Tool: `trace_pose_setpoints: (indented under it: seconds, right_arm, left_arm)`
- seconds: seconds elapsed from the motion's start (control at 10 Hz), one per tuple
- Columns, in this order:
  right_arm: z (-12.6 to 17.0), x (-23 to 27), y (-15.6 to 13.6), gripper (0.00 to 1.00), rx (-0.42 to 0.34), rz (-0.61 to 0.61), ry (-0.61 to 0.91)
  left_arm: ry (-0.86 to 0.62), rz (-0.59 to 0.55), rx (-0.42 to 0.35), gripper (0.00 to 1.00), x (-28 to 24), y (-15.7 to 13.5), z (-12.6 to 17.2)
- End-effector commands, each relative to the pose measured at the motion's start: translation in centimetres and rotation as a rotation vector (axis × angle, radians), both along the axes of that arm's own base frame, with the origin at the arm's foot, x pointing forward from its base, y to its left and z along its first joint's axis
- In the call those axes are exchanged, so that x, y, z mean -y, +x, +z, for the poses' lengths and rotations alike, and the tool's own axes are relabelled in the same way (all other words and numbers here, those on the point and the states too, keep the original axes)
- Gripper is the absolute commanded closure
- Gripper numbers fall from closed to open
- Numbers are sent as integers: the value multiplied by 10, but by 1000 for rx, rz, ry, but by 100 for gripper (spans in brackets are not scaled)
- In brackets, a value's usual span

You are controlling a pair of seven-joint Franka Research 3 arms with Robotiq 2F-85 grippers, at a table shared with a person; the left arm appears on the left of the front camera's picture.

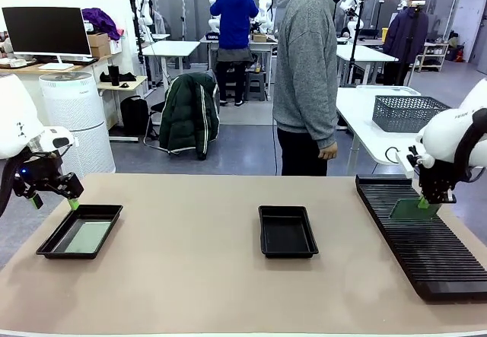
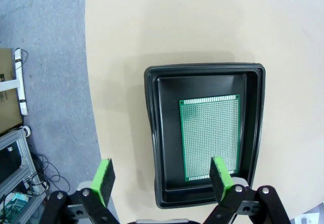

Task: Inspect and transfer BCBs to ESD trays.
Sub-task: Pick up the Blank PCB from the PCB Rack and place it in the right ESD tray.

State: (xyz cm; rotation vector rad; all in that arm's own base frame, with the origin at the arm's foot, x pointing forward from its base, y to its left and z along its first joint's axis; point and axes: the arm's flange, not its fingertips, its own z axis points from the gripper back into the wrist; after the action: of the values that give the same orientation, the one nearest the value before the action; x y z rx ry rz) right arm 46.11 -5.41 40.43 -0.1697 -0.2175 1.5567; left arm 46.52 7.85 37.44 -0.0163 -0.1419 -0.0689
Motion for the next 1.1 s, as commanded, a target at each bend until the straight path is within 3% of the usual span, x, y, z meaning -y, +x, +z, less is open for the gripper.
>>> trace_pose_setpoints:
  seconds: [0.0, 0.3, 0.5, 1.0]
  right_arm:
    - [40, 1, 1, 98, -17, -5, -28]
    - [123, 1, 6, 98, -37, 3, -31]
    - [182, -3, 10, 98, -92, 6, -35]
    - [286, -2, 11, 98, -158, -6, -20]
  left_arm:
    - [-1, 1, 3, 0, -1, 0, 0]
    - [-1, 1, 3, 0, -1, 0, 0]
    - [-1, 1, 3, 0, -1, 0, 0]
    - [-1, 1, 3, 0, -1, 0, 0]
